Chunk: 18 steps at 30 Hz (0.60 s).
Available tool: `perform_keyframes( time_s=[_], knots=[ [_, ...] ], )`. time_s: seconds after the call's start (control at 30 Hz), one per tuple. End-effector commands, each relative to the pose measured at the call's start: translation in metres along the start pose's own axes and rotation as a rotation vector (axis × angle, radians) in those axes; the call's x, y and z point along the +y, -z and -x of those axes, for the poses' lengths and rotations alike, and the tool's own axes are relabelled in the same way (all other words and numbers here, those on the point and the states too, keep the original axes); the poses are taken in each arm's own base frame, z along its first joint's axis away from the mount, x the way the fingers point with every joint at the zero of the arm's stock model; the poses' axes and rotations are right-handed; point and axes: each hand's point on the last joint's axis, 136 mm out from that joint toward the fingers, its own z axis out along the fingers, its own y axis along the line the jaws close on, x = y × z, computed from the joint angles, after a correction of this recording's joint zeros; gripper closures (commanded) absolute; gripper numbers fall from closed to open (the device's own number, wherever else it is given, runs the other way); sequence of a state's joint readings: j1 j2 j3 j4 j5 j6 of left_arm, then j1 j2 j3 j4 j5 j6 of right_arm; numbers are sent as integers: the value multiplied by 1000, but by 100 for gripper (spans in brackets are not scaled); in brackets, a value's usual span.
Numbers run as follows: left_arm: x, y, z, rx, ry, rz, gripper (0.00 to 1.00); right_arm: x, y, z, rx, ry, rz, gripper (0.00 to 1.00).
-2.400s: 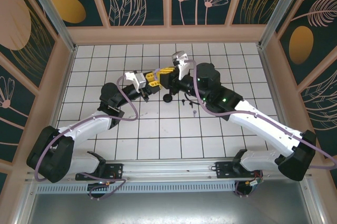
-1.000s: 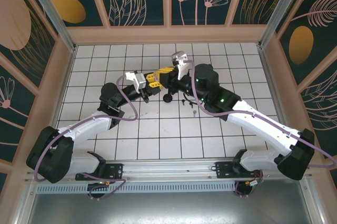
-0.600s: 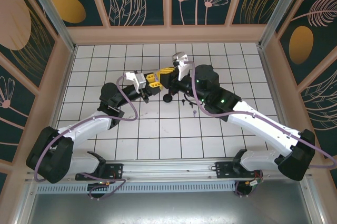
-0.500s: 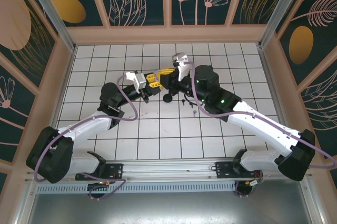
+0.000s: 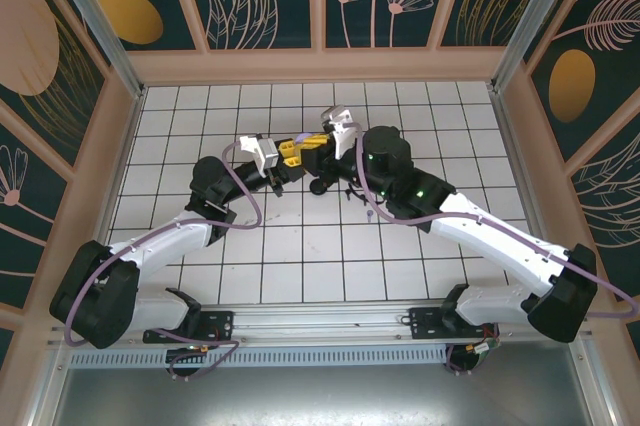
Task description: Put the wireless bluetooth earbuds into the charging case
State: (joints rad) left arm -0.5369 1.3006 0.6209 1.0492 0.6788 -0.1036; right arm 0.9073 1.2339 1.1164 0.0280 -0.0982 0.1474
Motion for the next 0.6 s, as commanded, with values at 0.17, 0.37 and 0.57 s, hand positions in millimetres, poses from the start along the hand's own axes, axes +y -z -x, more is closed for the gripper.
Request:
perform_keyframes(
  time_s=[0.17,0.37,0.57],
  knots=[
    [-2,-2,27,-100,-43,-5,100,-14,11,20,-14,-55,-127,49],
    [-1,1,16,-98,-30,10,100,-30,49,51,-131,-153,-202,41],
    [-2,4,12,-95,-30,15,100,-61,82,38,-135,-242,-322,39]
  ],
)
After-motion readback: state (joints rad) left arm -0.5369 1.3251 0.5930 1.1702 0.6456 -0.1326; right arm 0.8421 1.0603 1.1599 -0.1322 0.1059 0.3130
